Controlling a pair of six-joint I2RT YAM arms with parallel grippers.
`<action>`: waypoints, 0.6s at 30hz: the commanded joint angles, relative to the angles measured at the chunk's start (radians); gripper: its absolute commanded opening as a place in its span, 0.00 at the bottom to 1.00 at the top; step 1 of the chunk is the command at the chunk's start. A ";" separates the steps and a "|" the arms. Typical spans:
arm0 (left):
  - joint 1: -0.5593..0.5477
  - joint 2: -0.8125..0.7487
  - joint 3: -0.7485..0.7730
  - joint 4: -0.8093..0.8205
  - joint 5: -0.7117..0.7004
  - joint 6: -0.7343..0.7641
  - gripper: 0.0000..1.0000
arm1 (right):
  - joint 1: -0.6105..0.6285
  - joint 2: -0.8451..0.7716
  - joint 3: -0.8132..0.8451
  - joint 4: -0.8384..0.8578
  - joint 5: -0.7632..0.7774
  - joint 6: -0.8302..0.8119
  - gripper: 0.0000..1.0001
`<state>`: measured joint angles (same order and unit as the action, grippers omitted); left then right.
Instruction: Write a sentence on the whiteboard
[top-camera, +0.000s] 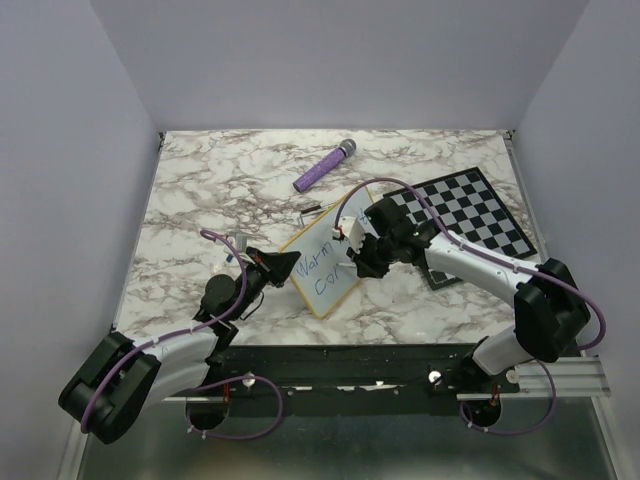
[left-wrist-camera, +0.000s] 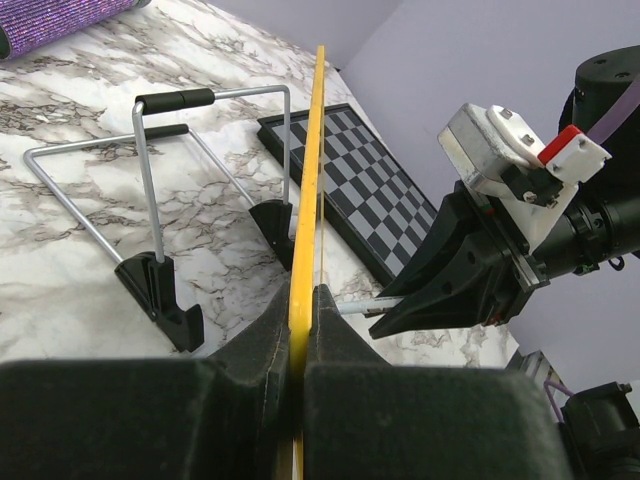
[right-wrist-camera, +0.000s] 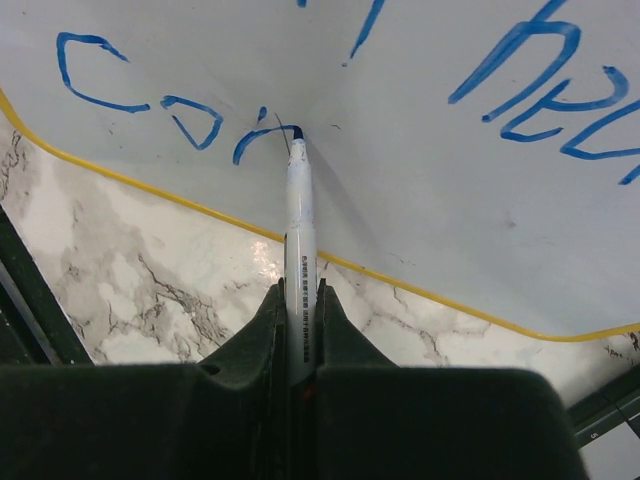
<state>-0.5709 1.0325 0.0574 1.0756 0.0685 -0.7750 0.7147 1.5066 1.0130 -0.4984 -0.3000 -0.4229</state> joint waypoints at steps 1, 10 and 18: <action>-0.003 -0.003 -0.018 0.030 0.037 0.016 0.00 | -0.017 -0.016 0.010 0.027 0.036 0.022 0.00; -0.003 -0.022 -0.021 0.017 0.034 0.022 0.00 | -0.023 0.001 -0.002 -0.002 0.036 0.000 0.01; -0.003 -0.032 -0.018 0.006 0.031 0.029 0.00 | -0.024 0.014 -0.013 -0.043 0.015 -0.039 0.00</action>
<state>-0.5709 1.0157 0.0574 1.0595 0.0685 -0.7708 0.6979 1.5074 1.0126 -0.5060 -0.2920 -0.4301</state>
